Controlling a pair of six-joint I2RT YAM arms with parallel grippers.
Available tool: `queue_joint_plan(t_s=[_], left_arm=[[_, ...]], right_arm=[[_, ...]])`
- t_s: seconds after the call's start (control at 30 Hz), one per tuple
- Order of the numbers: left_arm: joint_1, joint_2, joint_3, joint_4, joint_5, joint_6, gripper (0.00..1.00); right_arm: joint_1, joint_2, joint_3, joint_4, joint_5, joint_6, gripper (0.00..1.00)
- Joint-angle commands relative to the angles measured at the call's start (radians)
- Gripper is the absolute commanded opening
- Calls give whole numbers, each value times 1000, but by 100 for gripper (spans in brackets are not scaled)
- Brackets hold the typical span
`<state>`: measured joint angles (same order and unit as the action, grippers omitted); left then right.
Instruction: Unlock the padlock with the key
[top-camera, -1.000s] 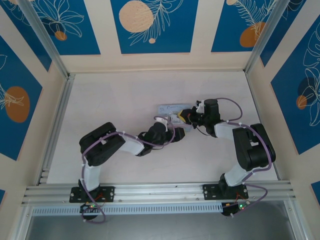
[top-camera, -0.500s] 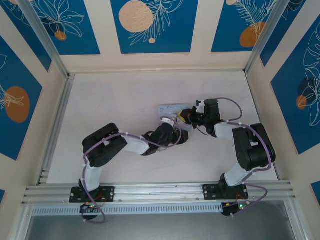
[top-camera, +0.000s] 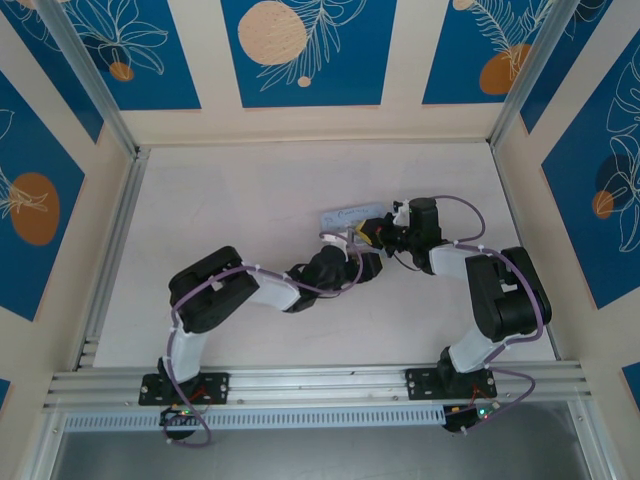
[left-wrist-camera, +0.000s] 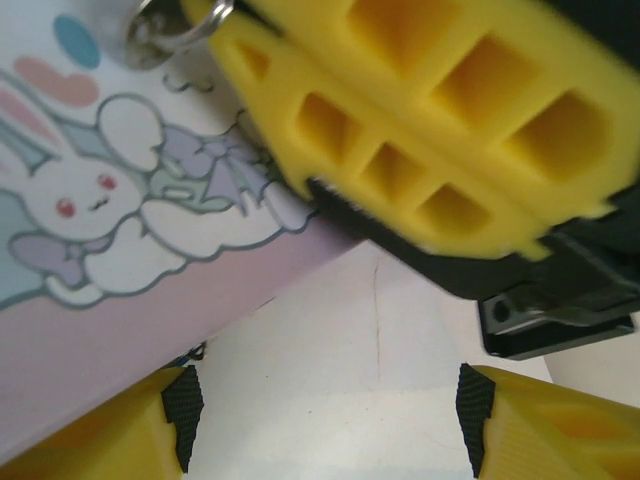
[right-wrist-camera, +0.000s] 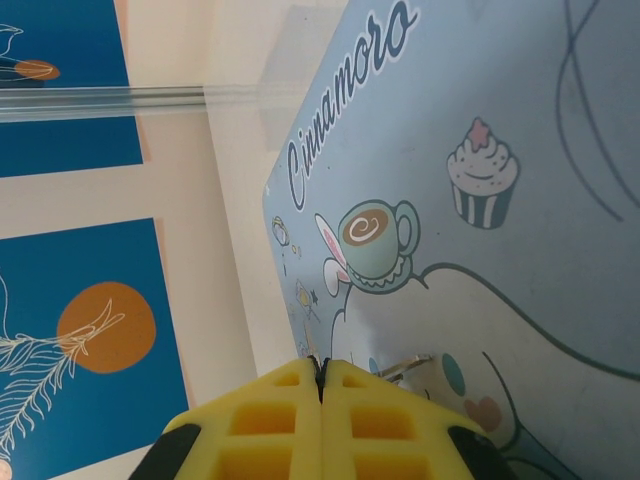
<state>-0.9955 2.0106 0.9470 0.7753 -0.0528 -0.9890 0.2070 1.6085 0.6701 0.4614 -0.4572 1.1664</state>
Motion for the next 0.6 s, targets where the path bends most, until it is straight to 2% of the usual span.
queue_joint_plan(t_s=[0.0, 0.23, 0.57], left_arm=[[-9, 18, 0, 22, 0, -15, 69], [-6, -78, -19, -110, 2, 80, 74], [18, -232, -95, -249, 3, 139, 84]], right_arm=[[-10, 11, -20, 16, -33, -10, 0], [-35, -5, -7, 25, -57, -2, 0], [-154, -90, 125, -116, -34, -32, 0]])
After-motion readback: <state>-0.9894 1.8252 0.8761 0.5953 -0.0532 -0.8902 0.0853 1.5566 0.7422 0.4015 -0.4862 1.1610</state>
